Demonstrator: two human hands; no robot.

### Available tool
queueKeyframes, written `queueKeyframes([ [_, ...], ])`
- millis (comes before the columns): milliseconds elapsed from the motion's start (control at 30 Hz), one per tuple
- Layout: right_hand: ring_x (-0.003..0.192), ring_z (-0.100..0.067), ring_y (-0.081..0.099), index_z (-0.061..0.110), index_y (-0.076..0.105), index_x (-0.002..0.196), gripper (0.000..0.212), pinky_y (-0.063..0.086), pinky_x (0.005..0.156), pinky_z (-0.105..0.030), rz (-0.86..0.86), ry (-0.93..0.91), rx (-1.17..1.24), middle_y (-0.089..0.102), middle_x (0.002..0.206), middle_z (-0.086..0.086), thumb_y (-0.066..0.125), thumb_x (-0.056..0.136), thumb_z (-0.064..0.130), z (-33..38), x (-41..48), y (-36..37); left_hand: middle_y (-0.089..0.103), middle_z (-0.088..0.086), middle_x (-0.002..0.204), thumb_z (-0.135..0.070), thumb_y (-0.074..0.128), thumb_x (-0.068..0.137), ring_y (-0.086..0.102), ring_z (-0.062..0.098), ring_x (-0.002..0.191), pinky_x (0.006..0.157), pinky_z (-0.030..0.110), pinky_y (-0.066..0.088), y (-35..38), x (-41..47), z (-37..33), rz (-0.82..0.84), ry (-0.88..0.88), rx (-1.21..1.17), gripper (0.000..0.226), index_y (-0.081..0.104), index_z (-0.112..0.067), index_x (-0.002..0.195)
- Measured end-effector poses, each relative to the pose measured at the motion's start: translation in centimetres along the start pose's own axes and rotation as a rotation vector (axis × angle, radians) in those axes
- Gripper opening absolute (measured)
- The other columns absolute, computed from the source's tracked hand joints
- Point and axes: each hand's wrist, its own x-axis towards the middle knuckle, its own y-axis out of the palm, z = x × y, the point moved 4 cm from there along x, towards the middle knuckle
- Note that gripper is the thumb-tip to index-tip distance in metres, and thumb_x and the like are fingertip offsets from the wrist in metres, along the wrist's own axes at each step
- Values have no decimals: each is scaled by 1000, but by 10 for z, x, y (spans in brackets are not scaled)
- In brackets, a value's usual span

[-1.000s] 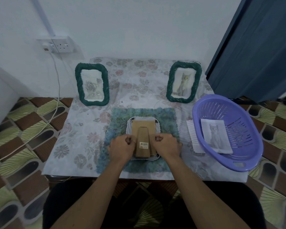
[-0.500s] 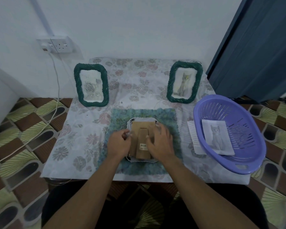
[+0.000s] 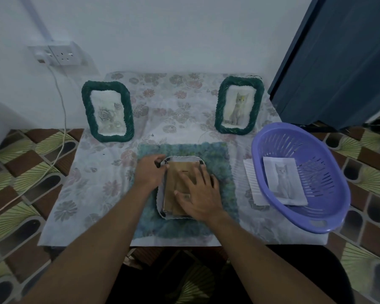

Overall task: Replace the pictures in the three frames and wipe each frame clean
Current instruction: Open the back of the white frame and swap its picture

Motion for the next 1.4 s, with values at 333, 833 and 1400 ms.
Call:
queueKeyframes([
  [333,154,-29,-5,40,16,156,85,3,120,-55,22,-14,-43,2,168,-4,6,79,76,1,2,4,64,8,126,-20,65,93,59,25,114,97,30,43,5,3,4,24,101,87,31,68,-20,123],
  [833,154,-32,-3,42,9,157,85,5,119,-57,39,-19,-76,2,168,-5,4,79,75,1,3,6,49,2,113,-19,56,97,51,24,107,96,36,43,11,14,8,136,124,179,20,60,-24,116],
  [1400,154,-29,-2,42,13,156,85,4,119,-56,31,-3,-73,3,168,-4,5,79,76,2,3,6,60,7,116,-17,57,97,53,26,111,96,37,41,10,4,16,59,247,102,20,67,-19,114],
])
